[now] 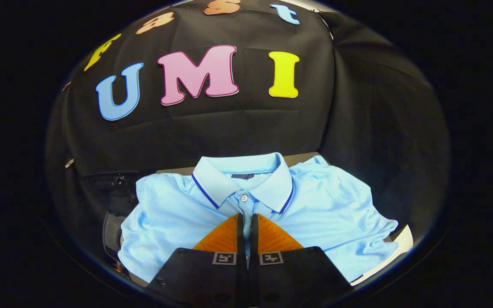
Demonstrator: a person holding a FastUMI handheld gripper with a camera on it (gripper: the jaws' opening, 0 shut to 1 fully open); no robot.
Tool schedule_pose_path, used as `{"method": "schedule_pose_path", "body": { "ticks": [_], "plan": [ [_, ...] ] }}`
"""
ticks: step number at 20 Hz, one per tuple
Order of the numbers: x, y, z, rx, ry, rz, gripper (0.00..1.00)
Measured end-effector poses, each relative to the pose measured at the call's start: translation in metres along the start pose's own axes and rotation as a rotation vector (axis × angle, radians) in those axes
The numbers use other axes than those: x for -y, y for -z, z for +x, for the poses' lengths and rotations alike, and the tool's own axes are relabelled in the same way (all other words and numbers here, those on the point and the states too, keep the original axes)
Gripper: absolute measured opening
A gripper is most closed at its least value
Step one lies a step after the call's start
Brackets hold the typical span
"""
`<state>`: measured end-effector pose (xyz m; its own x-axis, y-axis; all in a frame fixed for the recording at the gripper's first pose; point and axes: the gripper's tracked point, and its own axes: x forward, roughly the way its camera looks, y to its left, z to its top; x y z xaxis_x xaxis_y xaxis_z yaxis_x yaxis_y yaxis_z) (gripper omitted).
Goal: Put the clothes into the washing machine and then close the washing machine lid.
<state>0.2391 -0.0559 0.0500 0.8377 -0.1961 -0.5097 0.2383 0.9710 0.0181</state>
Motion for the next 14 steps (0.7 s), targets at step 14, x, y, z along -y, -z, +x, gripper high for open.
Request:
{"method": "schedule_pose_path", "body": {
  "ticks": [14],
  "plan": [
    [-0.049, -0.074, -0.079, 0.213, -0.029, -0.031, 0.05]
  ]
}}
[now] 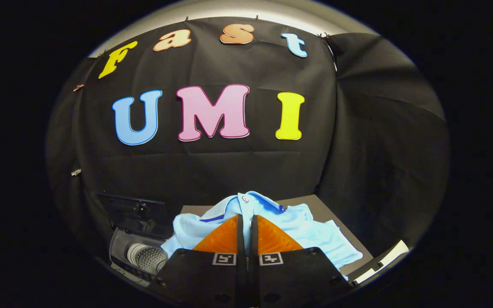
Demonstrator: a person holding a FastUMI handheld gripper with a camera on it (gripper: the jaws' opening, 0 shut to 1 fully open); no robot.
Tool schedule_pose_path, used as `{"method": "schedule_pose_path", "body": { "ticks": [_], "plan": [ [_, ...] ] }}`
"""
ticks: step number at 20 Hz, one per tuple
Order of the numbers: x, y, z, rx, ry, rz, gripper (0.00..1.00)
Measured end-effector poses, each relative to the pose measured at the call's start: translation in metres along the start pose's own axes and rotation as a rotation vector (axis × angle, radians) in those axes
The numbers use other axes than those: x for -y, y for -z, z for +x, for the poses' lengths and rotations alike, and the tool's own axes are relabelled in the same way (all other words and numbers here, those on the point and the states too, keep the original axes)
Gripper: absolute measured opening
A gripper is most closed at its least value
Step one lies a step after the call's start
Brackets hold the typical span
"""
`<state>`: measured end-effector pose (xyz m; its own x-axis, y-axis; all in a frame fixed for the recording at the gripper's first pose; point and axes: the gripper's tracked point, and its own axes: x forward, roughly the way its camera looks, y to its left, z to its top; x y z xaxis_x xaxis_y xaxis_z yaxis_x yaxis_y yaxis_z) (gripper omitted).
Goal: Put the clothes into the washing machine and then close the washing machine lid.
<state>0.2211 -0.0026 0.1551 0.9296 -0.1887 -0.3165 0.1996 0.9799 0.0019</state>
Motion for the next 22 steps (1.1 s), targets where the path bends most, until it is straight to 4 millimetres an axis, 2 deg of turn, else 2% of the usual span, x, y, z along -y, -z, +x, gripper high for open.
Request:
{"method": "schedule_pose_path", "body": {
  "ticks": [5, 11, 16, 22],
  "plan": [
    [-0.039, -0.02, -0.023, 0.057, -0.035, -0.008, 0.05],
    [-0.102, -0.032, -0.045, 0.097, -0.087, -0.037, 0.05],
    [-0.166, -0.026, -0.059, 0.105, -0.142, -0.07, 0.05],
    [-0.245, -0.007, -0.07, 0.103, -0.207, -0.105, 0.05]
  ]
}}
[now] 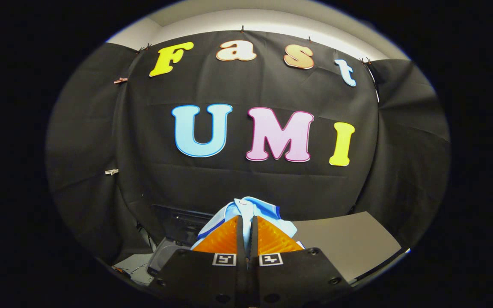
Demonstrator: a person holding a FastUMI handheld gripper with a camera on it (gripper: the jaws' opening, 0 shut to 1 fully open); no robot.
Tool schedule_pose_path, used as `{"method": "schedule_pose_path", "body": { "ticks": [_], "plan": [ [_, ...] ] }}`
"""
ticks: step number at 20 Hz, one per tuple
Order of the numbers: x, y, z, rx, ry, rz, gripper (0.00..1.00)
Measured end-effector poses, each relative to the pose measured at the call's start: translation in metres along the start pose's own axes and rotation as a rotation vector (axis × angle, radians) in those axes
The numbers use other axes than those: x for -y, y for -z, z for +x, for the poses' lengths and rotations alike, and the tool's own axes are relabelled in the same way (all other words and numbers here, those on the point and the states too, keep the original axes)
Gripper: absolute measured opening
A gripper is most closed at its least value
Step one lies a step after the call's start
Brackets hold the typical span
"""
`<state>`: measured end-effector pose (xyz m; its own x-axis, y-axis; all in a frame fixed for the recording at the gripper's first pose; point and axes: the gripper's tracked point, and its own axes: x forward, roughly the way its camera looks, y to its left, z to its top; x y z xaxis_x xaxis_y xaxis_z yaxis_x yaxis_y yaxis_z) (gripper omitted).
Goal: Put the clothes into the washing machine and then close the washing machine lid.
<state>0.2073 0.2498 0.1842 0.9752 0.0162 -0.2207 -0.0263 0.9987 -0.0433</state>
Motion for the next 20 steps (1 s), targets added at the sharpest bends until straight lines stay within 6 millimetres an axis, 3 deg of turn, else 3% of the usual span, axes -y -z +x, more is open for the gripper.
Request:
{"method": "schedule_pose_path", "body": {
  "ticks": [5, 9, 14, 20],
  "plan": [
    [-0.053, 0.019, 0.011, -0.031, -0.025, -0.032, 0.05],
    [-0.082, 0.046, 0.029, -0.063, -0.042, -0.043, 0.05],
    [-0.11, 0.107, 0.062, -0.14, -0.056, -0.043, 0.05],
    [-0.124, 0.204, 0.107, -0.284, -0.033, -0.078, 0.05]
  ]
}}
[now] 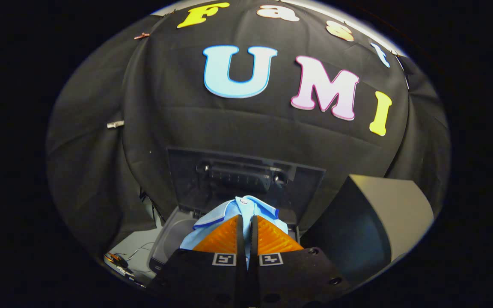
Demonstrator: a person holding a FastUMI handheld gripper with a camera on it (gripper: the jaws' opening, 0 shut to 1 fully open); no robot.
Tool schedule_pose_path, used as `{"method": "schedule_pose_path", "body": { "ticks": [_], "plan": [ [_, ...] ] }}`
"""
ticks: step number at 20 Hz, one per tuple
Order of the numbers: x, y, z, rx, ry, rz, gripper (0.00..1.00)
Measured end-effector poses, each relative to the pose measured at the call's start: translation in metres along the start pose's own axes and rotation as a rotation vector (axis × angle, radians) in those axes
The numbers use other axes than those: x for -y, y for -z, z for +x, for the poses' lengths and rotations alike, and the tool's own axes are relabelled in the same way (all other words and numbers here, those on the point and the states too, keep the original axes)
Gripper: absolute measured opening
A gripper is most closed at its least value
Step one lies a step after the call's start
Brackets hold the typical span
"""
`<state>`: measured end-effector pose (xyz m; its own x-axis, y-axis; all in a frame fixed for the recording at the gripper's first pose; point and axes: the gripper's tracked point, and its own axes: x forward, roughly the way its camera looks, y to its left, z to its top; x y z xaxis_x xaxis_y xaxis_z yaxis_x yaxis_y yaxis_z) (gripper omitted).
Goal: Put the clothes into the washing machine and then close the washing machine lid.
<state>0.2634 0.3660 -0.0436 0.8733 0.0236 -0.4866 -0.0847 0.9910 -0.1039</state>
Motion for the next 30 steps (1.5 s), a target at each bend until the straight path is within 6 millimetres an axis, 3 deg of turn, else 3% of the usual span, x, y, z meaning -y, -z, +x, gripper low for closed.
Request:
{"method": "schedule_pose_path", "body": {
  "ticks": [6, 9, 12, 19, 24, 26, 27, 28, 30],
  "plan": [
    [-0.011, 0.083, 0.042, -0.154, 0.017, -0.003, 0.05],
    [-0.026, 0.127, 0.064, -0.235, 0.001, 0.002, 0.05],
    [-0.032, 0.154, 0.083, -0.302, 0.014, -0.018, 0.05],
    [-0.037, 0.192, 0.113, -0.394, 0.017, 0.024, 0.05],
    [-0.03, 0.208, 0.117, -0.443, 0.049, 0.012, 0.05],
    [-0.027, 0.212, 0.118, -0.452, 0.058, -0.004, 0.12],
    [-0.026, 0.217, 0.118, -0.46, 0.059, 0.0, 0.26],
    [-0.027, 0.219, 0.118, -0.465, 0.053, 0.0, 0.27],
    [-0.033, 0.223, 0.119, -0.476, 0.024, 0.025, 0.56]
  ]
}}
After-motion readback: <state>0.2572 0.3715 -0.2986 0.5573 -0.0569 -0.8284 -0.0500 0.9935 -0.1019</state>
